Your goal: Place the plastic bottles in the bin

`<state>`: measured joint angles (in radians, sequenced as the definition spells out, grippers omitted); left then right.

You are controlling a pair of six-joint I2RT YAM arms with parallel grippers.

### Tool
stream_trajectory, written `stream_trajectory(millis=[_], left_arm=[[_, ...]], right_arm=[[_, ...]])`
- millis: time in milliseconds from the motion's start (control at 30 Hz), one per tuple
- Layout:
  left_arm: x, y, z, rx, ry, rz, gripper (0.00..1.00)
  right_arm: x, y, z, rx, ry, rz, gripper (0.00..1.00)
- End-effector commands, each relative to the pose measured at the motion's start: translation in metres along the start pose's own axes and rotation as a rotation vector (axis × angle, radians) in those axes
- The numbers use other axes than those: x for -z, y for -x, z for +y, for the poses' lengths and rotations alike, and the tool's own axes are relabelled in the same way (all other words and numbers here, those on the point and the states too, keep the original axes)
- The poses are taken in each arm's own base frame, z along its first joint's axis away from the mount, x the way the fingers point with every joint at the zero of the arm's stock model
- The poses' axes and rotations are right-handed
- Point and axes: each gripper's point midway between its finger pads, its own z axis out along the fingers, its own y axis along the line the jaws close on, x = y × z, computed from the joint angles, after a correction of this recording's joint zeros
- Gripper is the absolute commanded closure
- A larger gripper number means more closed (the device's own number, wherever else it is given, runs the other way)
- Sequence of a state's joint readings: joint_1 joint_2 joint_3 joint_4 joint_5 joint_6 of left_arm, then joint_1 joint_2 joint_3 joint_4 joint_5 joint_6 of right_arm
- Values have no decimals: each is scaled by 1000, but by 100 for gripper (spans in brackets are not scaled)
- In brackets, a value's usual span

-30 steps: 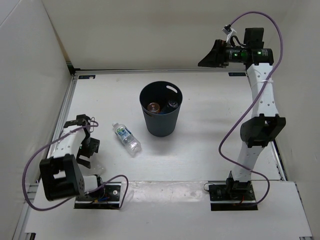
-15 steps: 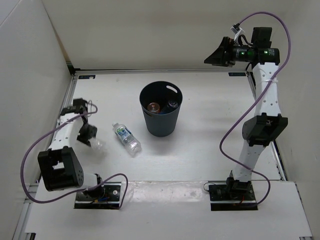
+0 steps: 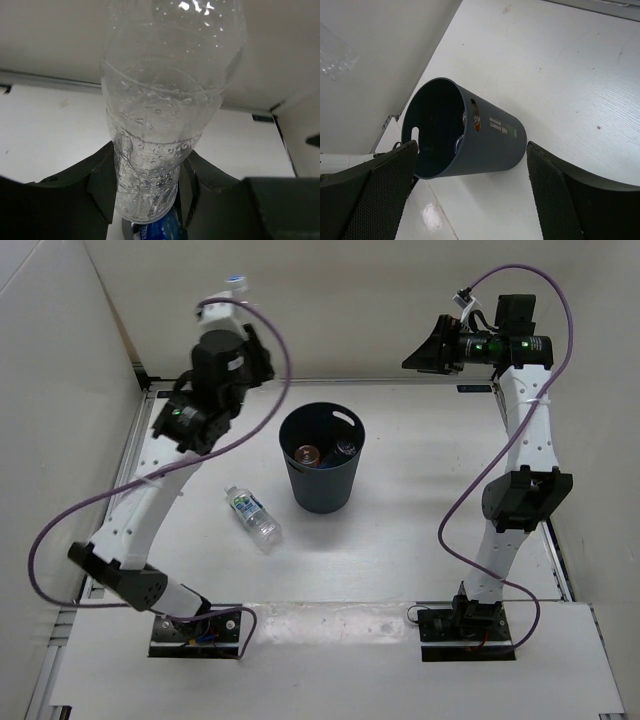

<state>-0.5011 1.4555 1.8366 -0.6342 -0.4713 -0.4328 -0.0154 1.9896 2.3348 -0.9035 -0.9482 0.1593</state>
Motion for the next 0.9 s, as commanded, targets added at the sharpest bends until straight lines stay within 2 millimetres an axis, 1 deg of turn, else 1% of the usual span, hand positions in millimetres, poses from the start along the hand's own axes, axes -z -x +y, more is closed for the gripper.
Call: stream_trajectory(millis=[0, 33, 67, 100, 133, 167, 233, 267, 300, 333, 367, 400, 433, 467, 500, 533, 567, 633, 667, 700, 733, 767, 800, 833, 867], left_arm=[[-18, -17, -51, -242, -129, -9, 72], [-13, -29, -72, -267, -193, 11, 72], [-20, -45, -81, -286, -216, 45, 72], [-21, -53, -89, -297, -244, 61, 72], [-17, -61, -101, -303, -287, 75, 72], [-17, -73, -112, -322, -337, 101, 72], [-18, -97, -125, -354, -375, 148, 70], [-16, -104, -130, -367, -390, 161, 69], [-17, -116, -129, -382, -388, 186, 67], [-17, -121, -129, -388, -388, 198, 65], [-14, -123, -130, -399, -390, 200, 57], [-11, -125, -126, -408, -386, 204, 46], [-11, -124, -125, -419, -377, 199, 29], [-9, -120, -123, -425, -352, 180, 4], [-7, -110, -120, -448, -331, 146, 0], [-6, -105, -120, -454, -324, 127, 0], [-7, -89, -114, -464, -270, 83, 0], [-7, -65, -105, -463, -209, 24, 0], [-6, -46, -98, -451, -171, -14, 0], [-12, -30, -70, -420, -35, -49, 0], [-9, -17, -54, -392, 14, -62, 0], [-19, -10, -21, -332, 121, -64, 0], [-18, -13, -3, -267, 178, -44, 0], [-9, -15, 17, -244, 218, -15, 0], [-12, -42, 36, -200, 267, 56, 0]], right_arm=[[5, 8, 10, 24, 6, -24, 10], [4, 6, 7, 19, 3, -19, 10], [5, 5, 7, 18, 0, -19, 10], [8, 6, 8, 21, -3, -24, 10], [8, 3, 5, 8, -7, -19, 10], [9, 4, 5, 12, -10, -21, 10], [12, 4, 5, 11, -13, -23, 10], [13, 3, 5, 15, -10, -22, 10], [13, 2, 3, 8, -10, -18, 10], [16, 4, 4, 12, -10, -24, 10], [16, 3, 3, 12, -11, -23, 10], [16, 3, 2, 6, -12, -23, 10], [18, 3, 0, 6, -16, -25, 10], [18, 3, 0, 4, -15, -25, 10], [19, 2, -1, 0, -17, -23, 10], [19, 2, -2, -1, -16, -24, 10], [18, 1, -1, -6, -13, -20, 10], [17, 0, -1, -1, -9, -17, 10], [17, 1, 0, 3, -9, -19, 10], [17, 1, 0, 2, -6, -18, 10], [15, 0, -1, 1, -4, -14, 10], [14, -1, 0, 0, -2, -12, 10], [13, 0, 1, -1, 3, -13, 10], [11, -1, 1, 0, 6, -10, 10], [11, -1, 2, 2, 10, -10, 10]])
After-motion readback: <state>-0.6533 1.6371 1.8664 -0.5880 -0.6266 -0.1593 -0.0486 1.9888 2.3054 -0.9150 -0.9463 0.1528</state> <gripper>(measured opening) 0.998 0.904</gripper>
